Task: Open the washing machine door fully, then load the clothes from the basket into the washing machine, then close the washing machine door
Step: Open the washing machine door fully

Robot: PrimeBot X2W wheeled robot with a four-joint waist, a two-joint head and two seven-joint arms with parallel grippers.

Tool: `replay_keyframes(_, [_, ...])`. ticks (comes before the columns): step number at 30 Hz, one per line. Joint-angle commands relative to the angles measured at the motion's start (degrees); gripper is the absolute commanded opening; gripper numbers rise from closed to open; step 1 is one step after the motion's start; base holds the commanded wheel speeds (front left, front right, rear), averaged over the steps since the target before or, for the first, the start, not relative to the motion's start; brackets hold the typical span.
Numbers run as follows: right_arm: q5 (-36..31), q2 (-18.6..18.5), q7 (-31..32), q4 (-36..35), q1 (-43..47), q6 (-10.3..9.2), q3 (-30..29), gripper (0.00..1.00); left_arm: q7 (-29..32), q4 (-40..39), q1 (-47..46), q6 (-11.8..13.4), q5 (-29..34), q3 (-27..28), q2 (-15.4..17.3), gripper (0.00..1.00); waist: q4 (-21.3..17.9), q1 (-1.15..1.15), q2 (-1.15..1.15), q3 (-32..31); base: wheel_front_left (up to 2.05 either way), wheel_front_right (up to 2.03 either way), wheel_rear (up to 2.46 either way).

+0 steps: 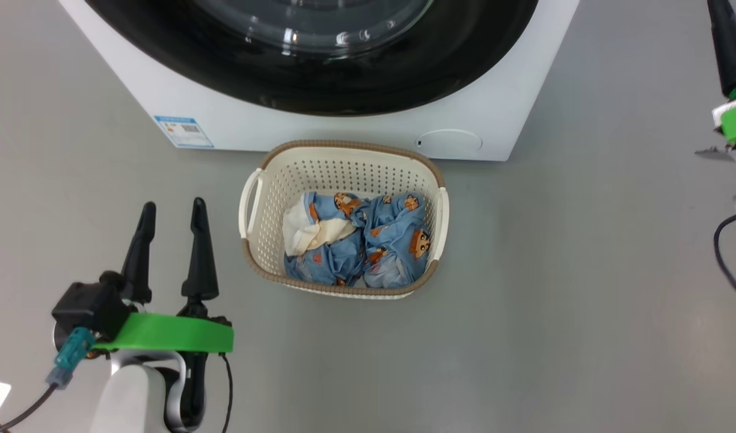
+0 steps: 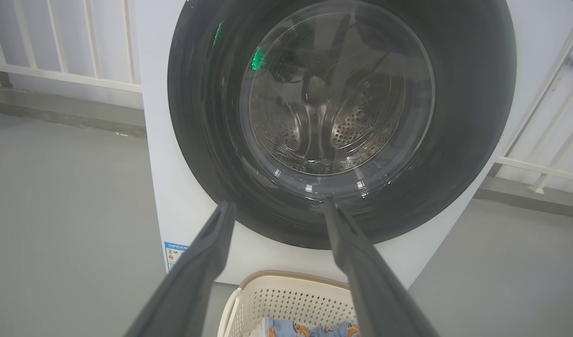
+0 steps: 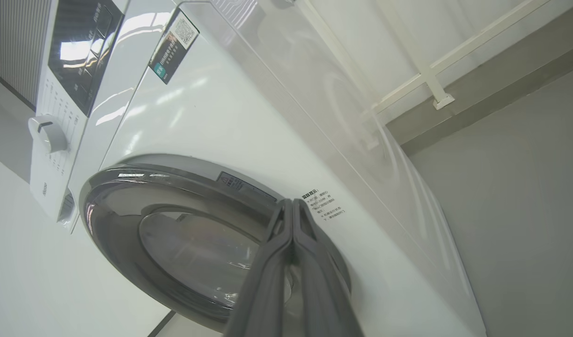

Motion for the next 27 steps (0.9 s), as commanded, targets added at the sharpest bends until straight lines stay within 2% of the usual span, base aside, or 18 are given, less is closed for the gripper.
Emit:
replay_keyframes(1, [3.4,-1.5,1.8,-0.8,-1.8,0.26,0.5,0.00,-0.6,-2.0,-1.8,0.3,-0.6,1.2,0.9,1.00,1.1,0.00,0.00,1.7,0.00,0.00,0.00])
replay_keyframes(13, [16.7,-3.6,14.9,2.7,-11.1,0.26,-1.2,0.00,-0.6,-4.4,-4.0,0.9,-1.5,-1.5,0.9,1.00,3.6,0.00,0.00,5.9,0.00,0.00,0.00])
replay_keyframes(21, [20.5,-3.1,23.5,6.2,-15.9,0.26,-2.0,0.00,-0.6,-5.9,-4.1,1.5,-2.3,-2.9,0.9,1.00,5.2,0.00,0.00,7.8,0.00,0.00,0.00])
replay_keyframes(27, [21.3,-2.8,27.6,8.6,-19.7,0.26,-2.1,0.00,-0.6,-6.6,-4.4,1.8,-2.8,-3.9,0.9,1.00,6.1,0.00,0.00,9.2,0.00,0.00,0.00])
